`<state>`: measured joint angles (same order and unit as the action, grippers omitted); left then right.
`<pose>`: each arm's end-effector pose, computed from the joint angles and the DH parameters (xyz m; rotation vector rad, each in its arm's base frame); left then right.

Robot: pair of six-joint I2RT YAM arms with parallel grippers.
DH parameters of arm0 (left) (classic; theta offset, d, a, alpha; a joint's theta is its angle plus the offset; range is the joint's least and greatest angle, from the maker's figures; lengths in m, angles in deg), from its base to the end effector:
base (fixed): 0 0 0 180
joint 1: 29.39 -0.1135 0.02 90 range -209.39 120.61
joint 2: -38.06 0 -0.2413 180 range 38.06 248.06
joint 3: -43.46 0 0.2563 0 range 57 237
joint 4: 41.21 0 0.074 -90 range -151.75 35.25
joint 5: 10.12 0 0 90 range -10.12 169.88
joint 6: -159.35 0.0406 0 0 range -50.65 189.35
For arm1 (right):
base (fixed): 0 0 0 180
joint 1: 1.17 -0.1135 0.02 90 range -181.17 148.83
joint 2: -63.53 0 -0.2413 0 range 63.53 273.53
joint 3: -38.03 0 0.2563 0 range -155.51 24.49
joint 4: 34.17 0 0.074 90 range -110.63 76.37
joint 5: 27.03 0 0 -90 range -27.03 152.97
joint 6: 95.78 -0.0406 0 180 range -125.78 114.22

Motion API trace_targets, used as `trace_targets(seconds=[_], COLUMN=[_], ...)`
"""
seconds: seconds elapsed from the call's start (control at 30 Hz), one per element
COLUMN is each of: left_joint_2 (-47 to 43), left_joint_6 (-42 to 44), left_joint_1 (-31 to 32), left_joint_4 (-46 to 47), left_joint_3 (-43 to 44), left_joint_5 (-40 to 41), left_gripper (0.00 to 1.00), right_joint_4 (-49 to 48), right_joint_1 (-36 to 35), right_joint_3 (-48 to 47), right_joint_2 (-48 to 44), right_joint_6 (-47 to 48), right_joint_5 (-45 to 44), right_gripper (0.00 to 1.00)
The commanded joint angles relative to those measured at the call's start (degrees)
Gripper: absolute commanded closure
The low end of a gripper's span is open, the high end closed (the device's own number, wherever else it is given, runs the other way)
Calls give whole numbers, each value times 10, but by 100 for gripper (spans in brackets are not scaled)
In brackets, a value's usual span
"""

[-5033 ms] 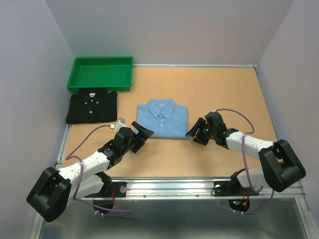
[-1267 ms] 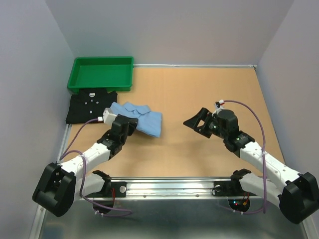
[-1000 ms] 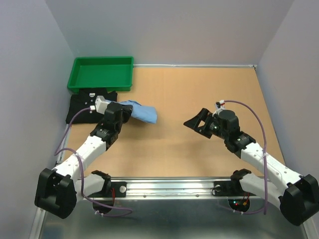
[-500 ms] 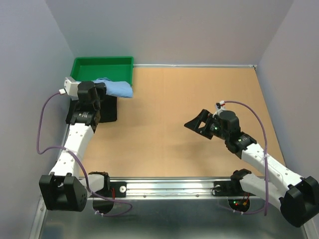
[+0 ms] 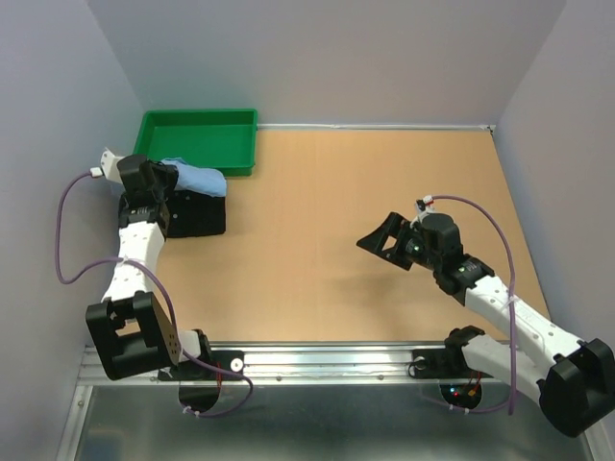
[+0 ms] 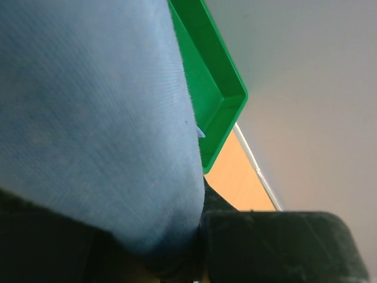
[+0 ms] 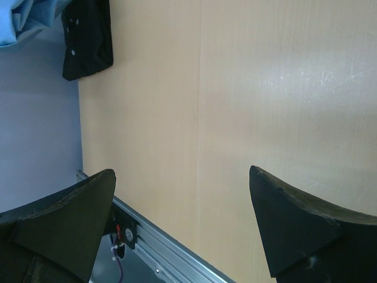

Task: Fold and stack the long sleeve shirts
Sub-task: Neatly place the folded shirt to the corner

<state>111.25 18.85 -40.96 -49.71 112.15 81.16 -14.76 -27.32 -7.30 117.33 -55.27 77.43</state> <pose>0.3107 0.0645 0.2986 -0.9531 1.5527 -0.4637 0.2030 0.1110 0.2175 0.2821 2.2023 1.0395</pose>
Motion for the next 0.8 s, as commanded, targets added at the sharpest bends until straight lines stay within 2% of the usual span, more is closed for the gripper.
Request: trace_targets(seconds=[0.0, 0.53, 0.77], left_joint_2=[22, 108, 107], left_joint_6=[22, 9, 5], left_joint_1=[-24, -42, -49], left_joint_4=[81, 111, 165], left_joint_3=[34, 116, 49], left_joint_5=[-67, -123, -145], left_gripper=[100, 100, 100], right_joint_4=[-1, 8, 10], right_joint_1=[7, 15, 17], right_joint_3=[-45, -51, -50], right_joint_2=[3, 11, 15], right_joint_6=[13, 15, 16], right_joint_5=[-11, -17, -16], right_gripper=[0, 0, 0])
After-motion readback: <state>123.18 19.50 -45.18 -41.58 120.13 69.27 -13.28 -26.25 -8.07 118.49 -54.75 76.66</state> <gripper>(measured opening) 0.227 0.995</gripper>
